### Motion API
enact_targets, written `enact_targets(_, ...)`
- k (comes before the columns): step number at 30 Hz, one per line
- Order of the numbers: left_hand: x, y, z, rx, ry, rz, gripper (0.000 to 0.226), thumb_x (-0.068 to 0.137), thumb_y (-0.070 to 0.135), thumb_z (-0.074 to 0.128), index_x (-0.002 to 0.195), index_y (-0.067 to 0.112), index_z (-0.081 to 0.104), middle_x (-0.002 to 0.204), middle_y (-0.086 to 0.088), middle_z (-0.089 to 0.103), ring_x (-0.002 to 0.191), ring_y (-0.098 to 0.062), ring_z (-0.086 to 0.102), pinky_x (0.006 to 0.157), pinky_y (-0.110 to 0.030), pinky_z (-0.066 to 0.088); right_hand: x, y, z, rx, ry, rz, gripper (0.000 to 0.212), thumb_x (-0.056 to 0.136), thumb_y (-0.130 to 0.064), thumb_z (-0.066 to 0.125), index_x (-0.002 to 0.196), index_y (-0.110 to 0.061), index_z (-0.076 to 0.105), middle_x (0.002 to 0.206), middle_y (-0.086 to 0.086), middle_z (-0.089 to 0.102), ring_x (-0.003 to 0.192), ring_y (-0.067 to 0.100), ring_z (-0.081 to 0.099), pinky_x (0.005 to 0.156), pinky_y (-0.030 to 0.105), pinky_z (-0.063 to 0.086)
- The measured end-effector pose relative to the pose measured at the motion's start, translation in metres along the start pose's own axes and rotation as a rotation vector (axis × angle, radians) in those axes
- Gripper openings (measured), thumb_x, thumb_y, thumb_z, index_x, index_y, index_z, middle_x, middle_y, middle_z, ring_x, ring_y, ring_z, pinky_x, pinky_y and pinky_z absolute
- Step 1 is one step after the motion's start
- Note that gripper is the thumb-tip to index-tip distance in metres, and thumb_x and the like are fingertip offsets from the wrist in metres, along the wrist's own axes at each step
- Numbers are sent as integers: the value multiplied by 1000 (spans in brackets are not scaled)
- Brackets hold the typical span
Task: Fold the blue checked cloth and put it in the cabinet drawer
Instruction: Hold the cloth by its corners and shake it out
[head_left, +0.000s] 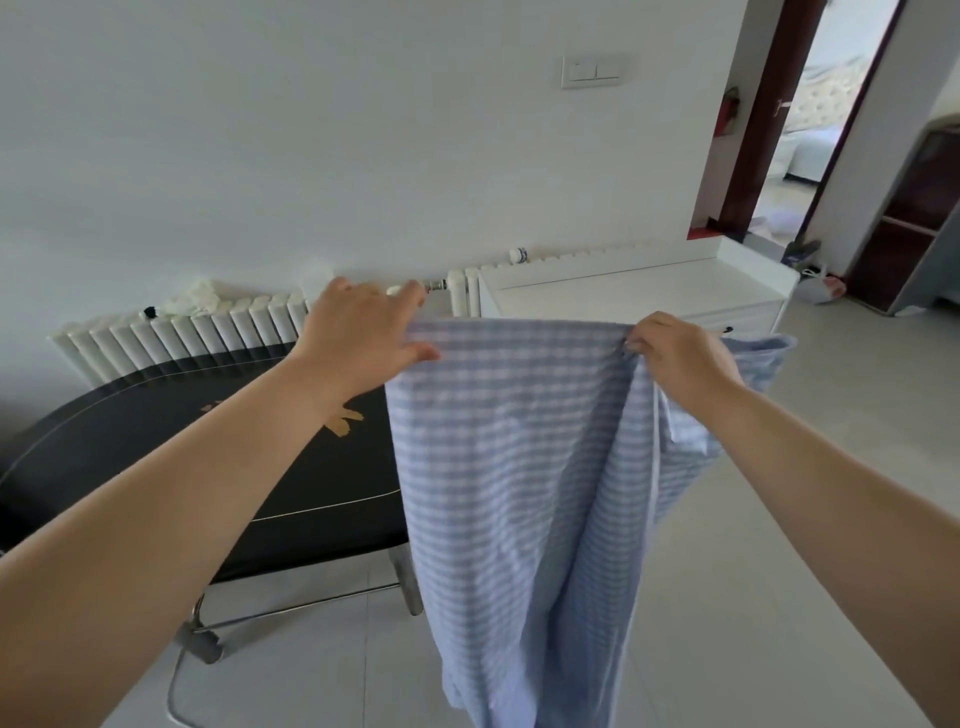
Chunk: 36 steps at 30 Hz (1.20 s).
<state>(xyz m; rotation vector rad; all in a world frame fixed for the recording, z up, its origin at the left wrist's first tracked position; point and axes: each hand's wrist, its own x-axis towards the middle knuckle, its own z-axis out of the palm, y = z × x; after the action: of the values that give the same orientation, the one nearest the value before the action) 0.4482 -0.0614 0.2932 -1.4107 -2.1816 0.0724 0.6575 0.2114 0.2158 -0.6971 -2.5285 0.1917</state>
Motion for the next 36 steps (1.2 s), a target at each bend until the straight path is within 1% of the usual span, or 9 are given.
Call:
enact_targets(3,0,-18,26,95,-102,-143,83,78,80,36,135,19,36,90,-8,68,96,-28,58,82,-39,37,-12,-20,-2,7,-35,-108,23,91,-4,50,95,-16,69,104,-7,64,87,19,63,68,31,47)
enact_targets(8,-1,-33,41,204,-32,-231,61,86,67,39,95,12,64,89,-5,68,97,-27,51,83,-41,38,-33,-53,-12,58,-83,-345,19,90,-6,55,94,-15,71,100,-6,66,82,20,65,70,34,52)
enact_targets(12,16,-24,10,111,219,-233,42,93,48,48,101,9,61,101,-10,68,114,-33,49,104,-48,25,-3,-39,-20,9,-25,-133,18,89,-8,54,88,-13,71,101,4,64,91,28,62,78,38,49)
enact_targets(16,32,2,-20,213,627,-57,22,94,37,54,104,19,59,99,3,67,109,-23,53,106,-45,30,16,-15,-45,174,273,173,23,93,-10,46,82,-9,67,101,7,61,89,24,56,76,34,44)
enact_targets(20,34,6,-35,-15,268,37,32,95,40,48,111,15,58,105,-4,64,101,-27,52,89,-38,37,17,-8,-54,173,163,185,24,94,-13,49,81,-9,70,92,4,61,79,17,51,68,25,32)
enact_targets(26,24,15,-48,-169,166,-124,21,92,32,59,105,19,70,96,-2,63,102,-25,47,75,-32,33,0,-5,-29,205,71,120,19,95,-13,51,83,-10,65,90,-3,54,86,22,56,80,35,44)
enact_targets(31,5,8,-39,-100,53,-154,29,85,34,67,106,14,66,124,-7,45,117,-28,38,91,-39,40,-6,-12,-34,292,126,104,18,94,-10,53,78,-12,61,88,-5,55,82,13,51,77,23,36)
enact_targets(33,-3,-1,-27,-325,-89,-215,28,81,36,72,97,14,64,127,-5,49,115,-25,45,91,-39,42,-8,-15,-33,305,113,106,16,94,-11,54,80,-11,62,84,-6,54,80,13,51,75,23,35)
enact_targets(36,-18,-2,-11,-1058,-306,-440,22,77,27,76,85,11,62,89,-4,65,84,-20,62,74,-29,51,-10,-13,-34,324,119,102,17,93,-12,56,77,-13,59,78,-10,51,79,14,50,73,24,35)
